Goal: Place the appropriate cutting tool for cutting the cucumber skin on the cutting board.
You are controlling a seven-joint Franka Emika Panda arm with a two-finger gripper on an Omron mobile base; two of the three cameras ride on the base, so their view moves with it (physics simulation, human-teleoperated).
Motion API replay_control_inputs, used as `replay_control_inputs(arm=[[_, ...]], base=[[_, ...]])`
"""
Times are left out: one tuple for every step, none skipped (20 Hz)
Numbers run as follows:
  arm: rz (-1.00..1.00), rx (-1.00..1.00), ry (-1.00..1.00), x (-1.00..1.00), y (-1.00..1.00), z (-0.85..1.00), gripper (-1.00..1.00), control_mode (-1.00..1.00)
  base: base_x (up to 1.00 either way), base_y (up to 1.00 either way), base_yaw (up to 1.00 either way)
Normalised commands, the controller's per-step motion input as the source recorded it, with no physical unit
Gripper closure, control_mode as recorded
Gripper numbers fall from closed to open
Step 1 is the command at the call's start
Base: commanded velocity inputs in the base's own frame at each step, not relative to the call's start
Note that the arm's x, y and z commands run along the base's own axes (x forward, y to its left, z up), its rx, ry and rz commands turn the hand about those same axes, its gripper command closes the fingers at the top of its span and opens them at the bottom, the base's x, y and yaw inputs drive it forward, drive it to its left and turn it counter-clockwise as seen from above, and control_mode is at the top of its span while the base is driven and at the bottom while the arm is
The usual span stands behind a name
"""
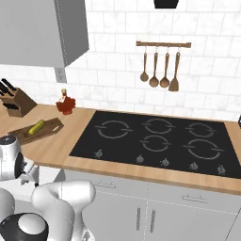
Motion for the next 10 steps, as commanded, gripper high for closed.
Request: replay_control_inputs(arm=[[0.04,0.0,0.0,0.0,0.07,0.0,-1.0,-1.0],[0.03,0.0,0.0,0.0,0.09,0.0,-1.0,-1.0],[0.02,0.0,0.0,0.0,0.06,0.0,-1.0,-1.0],[0.01,0.0,0.0,0.0,0.04,0.0,-1.0,-1.0],[0.01,0.0,0.0,0.0,0.03,0.0,-1.0,-1.0],[0.01,0.0,0.0,0.0,0.02,-0.01,-1.0,-1.0],[0.0,0.0,0.0,0.0,0.02,-0.02,-1.0,-1.0],[0.0,0.0,0.0,0.0,0.04,-0.02,-1.0,-1.0],[0.0,0.0,0.01,0.0,0.06,-0.02,-1.0,-1.0],[0.0,0.0,0.03,0.0,0.07,-0.02,-1.0,-1.0]], base=[[0.0,0.0,0.0],[0.0,0.0,0.0],[0.0,0.0,0.0],[0.0,0.0,0.0],[0.0,0.0,0.0],[0.0,0.0,0.0],[0.0,0.0,0.0],[0.0,0.0,0.0],[0.0,0.0,0.0],[0.0,0.0,0.0]])
